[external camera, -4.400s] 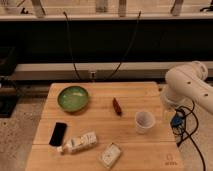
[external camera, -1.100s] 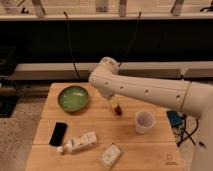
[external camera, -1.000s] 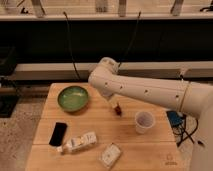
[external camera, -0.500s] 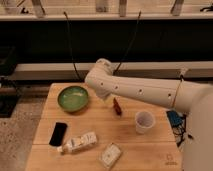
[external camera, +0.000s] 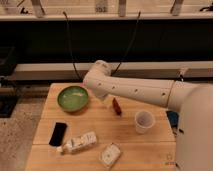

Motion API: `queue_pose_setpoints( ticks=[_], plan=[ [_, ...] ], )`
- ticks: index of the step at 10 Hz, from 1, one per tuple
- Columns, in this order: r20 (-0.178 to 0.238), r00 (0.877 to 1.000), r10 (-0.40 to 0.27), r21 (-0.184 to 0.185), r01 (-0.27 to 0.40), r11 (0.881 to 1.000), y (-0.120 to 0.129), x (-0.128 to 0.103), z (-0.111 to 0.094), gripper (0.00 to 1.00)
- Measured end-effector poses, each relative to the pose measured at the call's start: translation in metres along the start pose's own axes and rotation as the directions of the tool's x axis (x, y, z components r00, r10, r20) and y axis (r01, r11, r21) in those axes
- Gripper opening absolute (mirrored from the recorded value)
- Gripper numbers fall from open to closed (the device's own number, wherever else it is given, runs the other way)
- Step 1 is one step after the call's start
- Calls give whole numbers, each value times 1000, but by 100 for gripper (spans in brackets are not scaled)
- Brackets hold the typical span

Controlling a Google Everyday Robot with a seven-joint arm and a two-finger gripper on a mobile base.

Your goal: Pick up the ceramic bowl

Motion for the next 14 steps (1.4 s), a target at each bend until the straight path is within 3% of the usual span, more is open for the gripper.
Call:
queue_pose_setpoints(
  ticks=[6, 14],
  plan=[
    [27, 998, -61, -10, 61, 998, -14, -12, 21, 80],
    [82, 986, -147, -49, 152, 987, -26, -33, 59, 80]
  ],
)
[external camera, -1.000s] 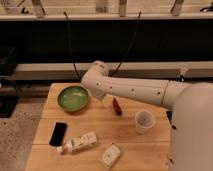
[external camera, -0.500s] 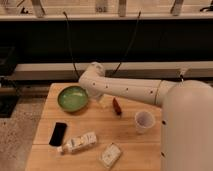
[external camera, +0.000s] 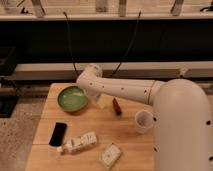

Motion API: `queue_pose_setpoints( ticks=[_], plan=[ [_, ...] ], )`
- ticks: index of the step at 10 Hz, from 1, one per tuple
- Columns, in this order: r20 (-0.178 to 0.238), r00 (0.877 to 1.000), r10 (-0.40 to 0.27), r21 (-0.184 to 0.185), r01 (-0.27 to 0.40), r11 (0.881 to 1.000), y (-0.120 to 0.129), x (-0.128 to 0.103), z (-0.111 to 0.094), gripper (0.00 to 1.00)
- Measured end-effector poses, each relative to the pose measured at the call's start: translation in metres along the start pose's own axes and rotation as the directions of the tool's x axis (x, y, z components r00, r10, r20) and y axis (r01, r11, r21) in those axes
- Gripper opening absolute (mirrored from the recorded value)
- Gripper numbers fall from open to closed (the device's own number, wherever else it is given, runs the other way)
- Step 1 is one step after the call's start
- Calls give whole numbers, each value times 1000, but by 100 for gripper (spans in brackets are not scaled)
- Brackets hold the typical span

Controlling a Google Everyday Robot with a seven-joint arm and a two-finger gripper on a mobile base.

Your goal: Pick up the ceramic bowl

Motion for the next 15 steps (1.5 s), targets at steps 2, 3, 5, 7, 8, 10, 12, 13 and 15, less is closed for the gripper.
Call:
queue_pose_setpoints(
  ticks=[2, 3, 5, 7, 8, 10, 12, 13, 15],
  plan=[
    [16, 1000, -19, -3, 19, 1000, -5, -4, 9, 80],
    [29, 999, -25, -13, 25, 1000, -5, -3, 14, 80],
    [48, 998, -35, -29, 36, 999, -4, -6, 26, 80],
    [58, 997, -43, -34, 45, 998, -9, -8, 30, 80],
    [63, 997, -45, -37, 47, 998, -10, -8, 31, 80],
    [80, 996, -49, -57, 53, 997, -6, -7, 41, 80],
    [94, 994, -57, -65, 63, 996, -11, -10, 46, 80],
    [100, 993, -59, -71, 66, 995, -11, -9, 49, 80],
    [113, 992, -61, -84, 71, 994, -9, -9, 55, 80]
  ],
)
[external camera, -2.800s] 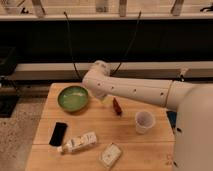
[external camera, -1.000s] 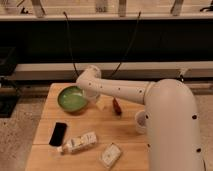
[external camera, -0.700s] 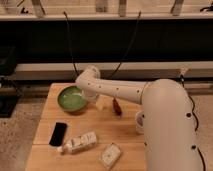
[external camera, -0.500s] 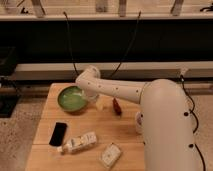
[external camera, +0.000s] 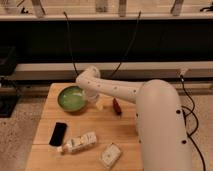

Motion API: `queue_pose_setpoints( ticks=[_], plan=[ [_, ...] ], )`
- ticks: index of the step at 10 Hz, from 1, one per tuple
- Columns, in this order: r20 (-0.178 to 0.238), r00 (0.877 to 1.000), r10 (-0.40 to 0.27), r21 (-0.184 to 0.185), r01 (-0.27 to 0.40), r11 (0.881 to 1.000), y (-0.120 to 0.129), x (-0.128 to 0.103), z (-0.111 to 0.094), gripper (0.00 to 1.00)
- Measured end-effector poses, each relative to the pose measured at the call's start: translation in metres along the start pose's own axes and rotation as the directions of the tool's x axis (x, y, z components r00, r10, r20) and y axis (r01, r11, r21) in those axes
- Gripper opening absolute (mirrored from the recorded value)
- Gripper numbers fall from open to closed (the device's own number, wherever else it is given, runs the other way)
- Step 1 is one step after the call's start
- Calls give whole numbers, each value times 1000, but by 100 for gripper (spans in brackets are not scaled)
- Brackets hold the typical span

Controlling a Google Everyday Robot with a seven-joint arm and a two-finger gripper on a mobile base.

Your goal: Pick up the ceramic bowl

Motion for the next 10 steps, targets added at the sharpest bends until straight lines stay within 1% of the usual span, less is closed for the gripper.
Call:
queue_pose_setpoints(
  ticks=[2, 5, 9, 10],
  plan=[
    [10, 1000, -12, -6, 12, 1000, -3, -1, 4, 80],
    [20, 1000, -20, -18, 20, 1000, -1, 1, 10, 80],
    [30, 999, -32, -24, 33, 999, -2, 0, 15, 80],
    [31, 999, -35, -26, 36, 999, -2, 0, 16, 78]
  ],
)
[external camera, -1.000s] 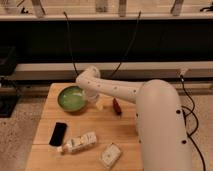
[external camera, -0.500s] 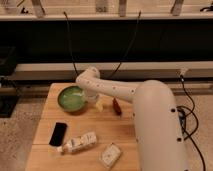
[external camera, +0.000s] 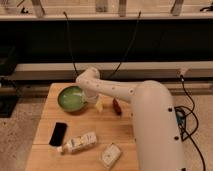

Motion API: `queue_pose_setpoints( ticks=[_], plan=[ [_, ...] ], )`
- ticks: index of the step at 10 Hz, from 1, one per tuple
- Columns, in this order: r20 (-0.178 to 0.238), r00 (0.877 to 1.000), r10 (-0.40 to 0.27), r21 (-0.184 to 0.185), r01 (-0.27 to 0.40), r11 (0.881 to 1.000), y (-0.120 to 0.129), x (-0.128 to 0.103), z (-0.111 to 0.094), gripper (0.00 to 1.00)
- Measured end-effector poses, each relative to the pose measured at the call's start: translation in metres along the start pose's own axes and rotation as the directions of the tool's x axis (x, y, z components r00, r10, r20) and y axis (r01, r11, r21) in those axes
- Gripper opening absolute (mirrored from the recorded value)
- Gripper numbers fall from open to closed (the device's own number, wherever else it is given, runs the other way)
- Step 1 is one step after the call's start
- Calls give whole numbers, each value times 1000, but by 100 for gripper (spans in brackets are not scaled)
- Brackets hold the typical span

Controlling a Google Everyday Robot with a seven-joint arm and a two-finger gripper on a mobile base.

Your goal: Pick up the ceramic bowl

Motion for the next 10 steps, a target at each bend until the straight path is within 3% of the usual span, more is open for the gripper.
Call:
queue_pose_setpoints(
  ticks=[7, 10],
  plan=[
    [5, 1000, -18, 3, 18, 1000, -4, -4, 0, 10],
    [5, 1000, -18, -2, 18, 1000, -2, -4, -3, 5]
  ],
)
